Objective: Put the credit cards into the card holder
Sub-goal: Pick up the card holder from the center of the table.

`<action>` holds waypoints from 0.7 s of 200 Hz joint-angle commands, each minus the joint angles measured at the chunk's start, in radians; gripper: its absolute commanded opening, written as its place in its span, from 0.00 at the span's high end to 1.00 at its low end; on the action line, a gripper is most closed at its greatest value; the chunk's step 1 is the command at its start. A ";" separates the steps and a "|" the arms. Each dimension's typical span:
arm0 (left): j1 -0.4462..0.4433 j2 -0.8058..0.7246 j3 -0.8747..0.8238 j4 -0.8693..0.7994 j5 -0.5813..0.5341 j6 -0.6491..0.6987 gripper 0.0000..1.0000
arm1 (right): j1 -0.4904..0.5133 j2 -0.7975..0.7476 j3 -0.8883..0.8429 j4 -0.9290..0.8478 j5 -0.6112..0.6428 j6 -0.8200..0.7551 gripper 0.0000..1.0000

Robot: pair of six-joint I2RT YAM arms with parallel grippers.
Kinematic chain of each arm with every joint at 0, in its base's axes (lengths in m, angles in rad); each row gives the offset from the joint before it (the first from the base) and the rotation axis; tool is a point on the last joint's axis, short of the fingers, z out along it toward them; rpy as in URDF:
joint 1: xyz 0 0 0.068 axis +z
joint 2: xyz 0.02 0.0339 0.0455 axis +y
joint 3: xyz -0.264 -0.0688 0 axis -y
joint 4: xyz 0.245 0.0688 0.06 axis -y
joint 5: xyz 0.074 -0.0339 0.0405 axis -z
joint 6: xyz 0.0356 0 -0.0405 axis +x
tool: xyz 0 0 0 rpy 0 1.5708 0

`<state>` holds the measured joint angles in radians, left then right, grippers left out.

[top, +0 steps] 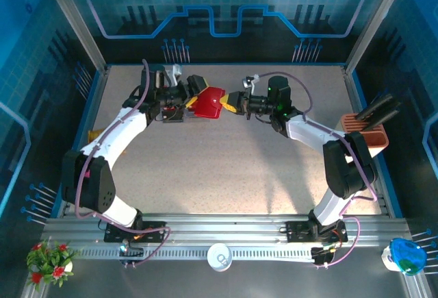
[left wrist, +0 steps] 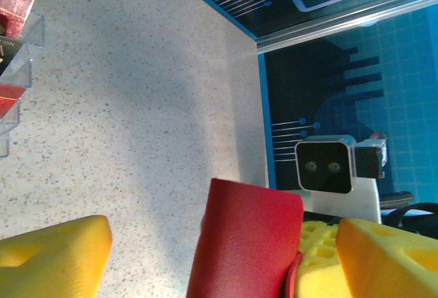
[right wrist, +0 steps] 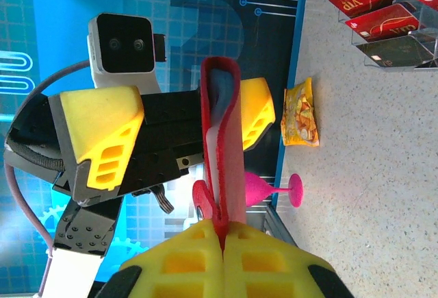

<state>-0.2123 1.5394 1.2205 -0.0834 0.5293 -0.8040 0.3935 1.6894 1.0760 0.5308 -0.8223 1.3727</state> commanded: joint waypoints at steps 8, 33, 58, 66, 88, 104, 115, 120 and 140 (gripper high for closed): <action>0.010 -0.010 -0.025 0.069 0.068 -0.029 0.21 | 0.019 0.004 0.022 0.048 -0.008 0.013 1.00; 0.010 -0.003 -0.042 0.118 0.092 -0.058 0.30 | 0.022 -0.001 0.014 0.054 0.000 0.019 1.00; 0.010 -0.005 -0.066 0.160 0.112 -0.085 0.36 | 0.025 -0.003 0.007 0.070 0.007 0.029 1.00; 0.010 -0.007 -0.074 0.172 0.118 -0.093 0.38 | 0.025 -0.002 0.006 0.071 0.008 0.032 1.00; 0.010 -0.015 -0.097 0.189 0.126 -0.102 0.43 | 0.027 0.001 0.008 0.071 0.013 0.032 1.00; 0.010 -0.019 -0.112 0.206 0.136 -0.112 0.54 | 0.032 0.003 0.010 0.071 0.015 0.032 1.00; 0.010 -0.021 -0.125 0.220 0.142 -0.120 0.63 | 0.033 0.003 0.007 0.070 0.016 0.032 1.00; 0.010 -0.023 -0.130 0.226 0.143 -0.123 0.68 | 0.034 0.005 0.006 0.069 0.018 0.031 1.00; 0.010 -0.029 -0.142 0.244 0.141 -0.131 0.90 | 0.036 0.002 0.001 0.055 0.020 0.019 1.00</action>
<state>-0.2111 1.5394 1.0985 0.1150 0.6418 -0.9180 0.4149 1.6894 1.0752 0.5541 -0.8124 1.3991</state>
